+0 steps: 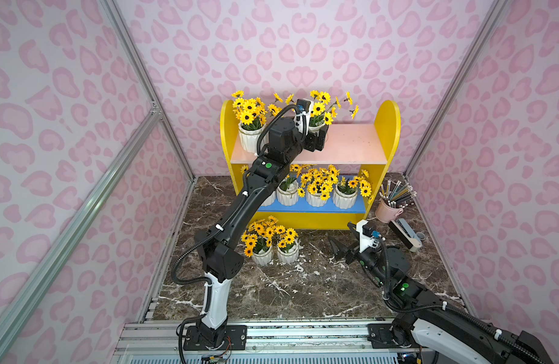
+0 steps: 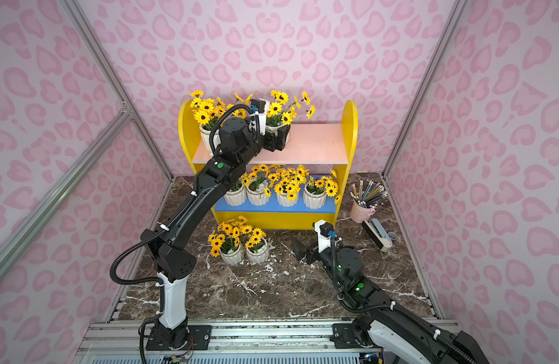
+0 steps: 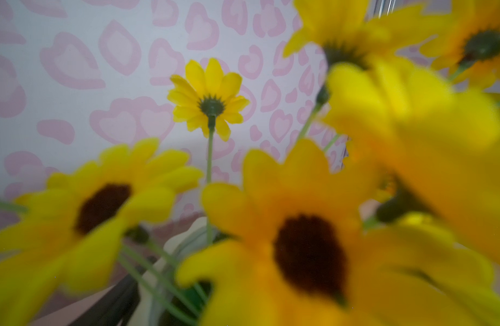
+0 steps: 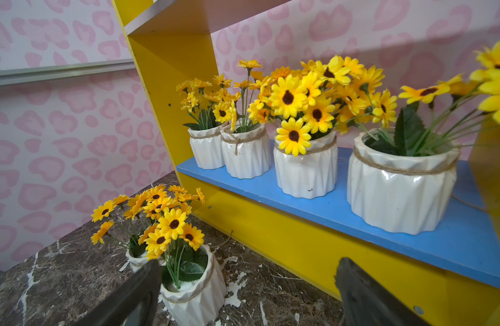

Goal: Take the sunflower pots off the shelves
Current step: Pick up the sunflower pot from the shelf.

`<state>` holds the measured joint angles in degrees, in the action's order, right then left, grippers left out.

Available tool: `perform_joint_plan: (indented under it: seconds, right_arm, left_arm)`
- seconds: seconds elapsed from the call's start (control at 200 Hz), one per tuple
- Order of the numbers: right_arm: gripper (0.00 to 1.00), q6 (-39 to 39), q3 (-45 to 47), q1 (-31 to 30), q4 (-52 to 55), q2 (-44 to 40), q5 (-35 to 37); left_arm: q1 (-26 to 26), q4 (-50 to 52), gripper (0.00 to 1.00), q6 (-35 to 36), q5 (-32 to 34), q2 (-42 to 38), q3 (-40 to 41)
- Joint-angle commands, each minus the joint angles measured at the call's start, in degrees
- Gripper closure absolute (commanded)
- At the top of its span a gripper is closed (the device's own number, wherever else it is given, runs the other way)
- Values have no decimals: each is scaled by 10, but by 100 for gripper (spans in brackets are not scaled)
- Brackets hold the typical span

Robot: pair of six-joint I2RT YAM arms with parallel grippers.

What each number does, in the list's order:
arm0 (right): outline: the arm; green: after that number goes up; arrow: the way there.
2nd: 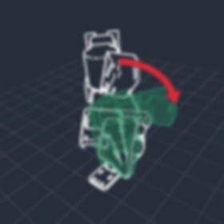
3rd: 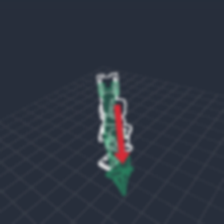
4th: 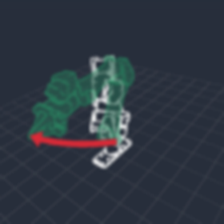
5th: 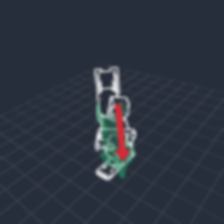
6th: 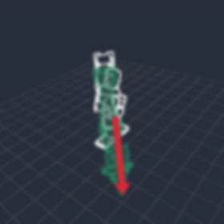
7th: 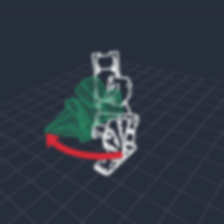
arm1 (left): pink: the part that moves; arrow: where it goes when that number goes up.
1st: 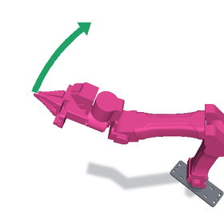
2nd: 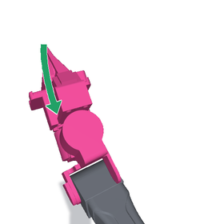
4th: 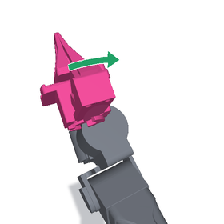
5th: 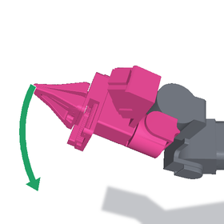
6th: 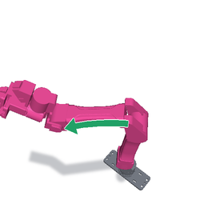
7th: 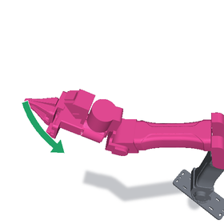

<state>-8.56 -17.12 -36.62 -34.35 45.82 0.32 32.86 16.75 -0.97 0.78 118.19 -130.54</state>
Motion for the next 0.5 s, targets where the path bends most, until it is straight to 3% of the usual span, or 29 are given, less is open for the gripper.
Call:
perform_joint_plan:
  seconds: [0.0, 0.165, 0.25, 0.34, 0.495]
  right_arm:
    - [1, -3, -2, 1, -19, -2, -6]
    - [1, -3, -5, 1, -18, -2, -7]
    - [1, -3, -5, 1, -17, 0, -8]
    - [1, -4, -7, 0, -16, 3, -7]
    - [1, -3, -9, 0, -12, 1, -5]
  left_arm:
    - [4, -4, 19, 5, -23, -20, 11]
    - [5, -26, 15, 0, -31, -66, 96]
    - [5, -38, 6, -2, -26, -80, 127]
    - [5, -33, 0, 1, -17, -73, 118]
    - [5, -10, 2, -3, -25, -54, 83]
